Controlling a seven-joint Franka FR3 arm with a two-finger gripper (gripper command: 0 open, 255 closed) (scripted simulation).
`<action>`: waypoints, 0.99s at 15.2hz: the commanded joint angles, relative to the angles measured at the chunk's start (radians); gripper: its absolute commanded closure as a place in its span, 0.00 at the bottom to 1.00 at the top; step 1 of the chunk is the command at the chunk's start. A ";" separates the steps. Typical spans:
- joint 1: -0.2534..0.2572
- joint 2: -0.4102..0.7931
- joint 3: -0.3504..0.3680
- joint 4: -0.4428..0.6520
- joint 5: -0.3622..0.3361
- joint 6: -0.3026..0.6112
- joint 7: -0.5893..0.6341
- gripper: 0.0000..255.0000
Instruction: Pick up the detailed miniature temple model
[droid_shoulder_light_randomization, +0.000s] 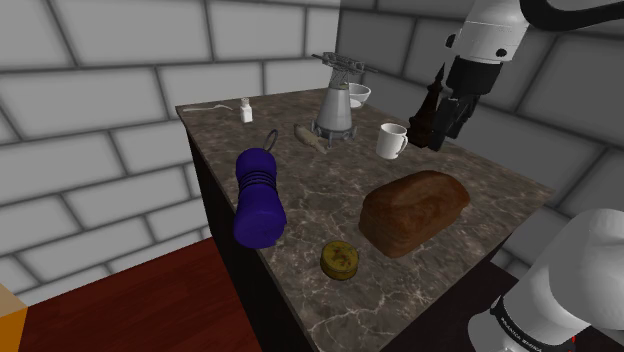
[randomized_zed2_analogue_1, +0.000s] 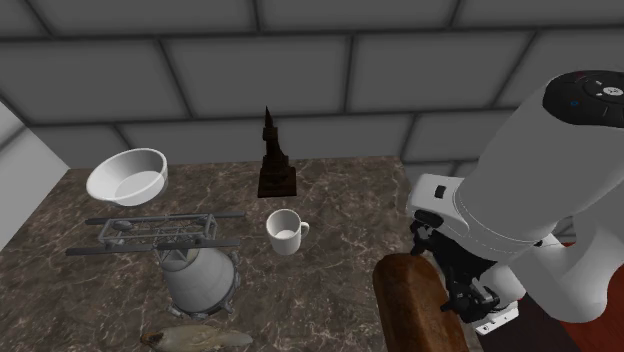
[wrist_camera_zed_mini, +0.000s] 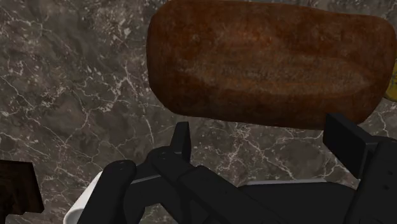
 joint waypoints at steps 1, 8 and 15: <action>0.000 0.000 0.000 0.000 0.000 0.000 0.000 0.00; -0.060 0.083 -0.116 0.012 -0.093 0.154 -0.117 0.00; -0.102 0.206 -0.233 0.074 -0.147 0.305 -0.227 0.00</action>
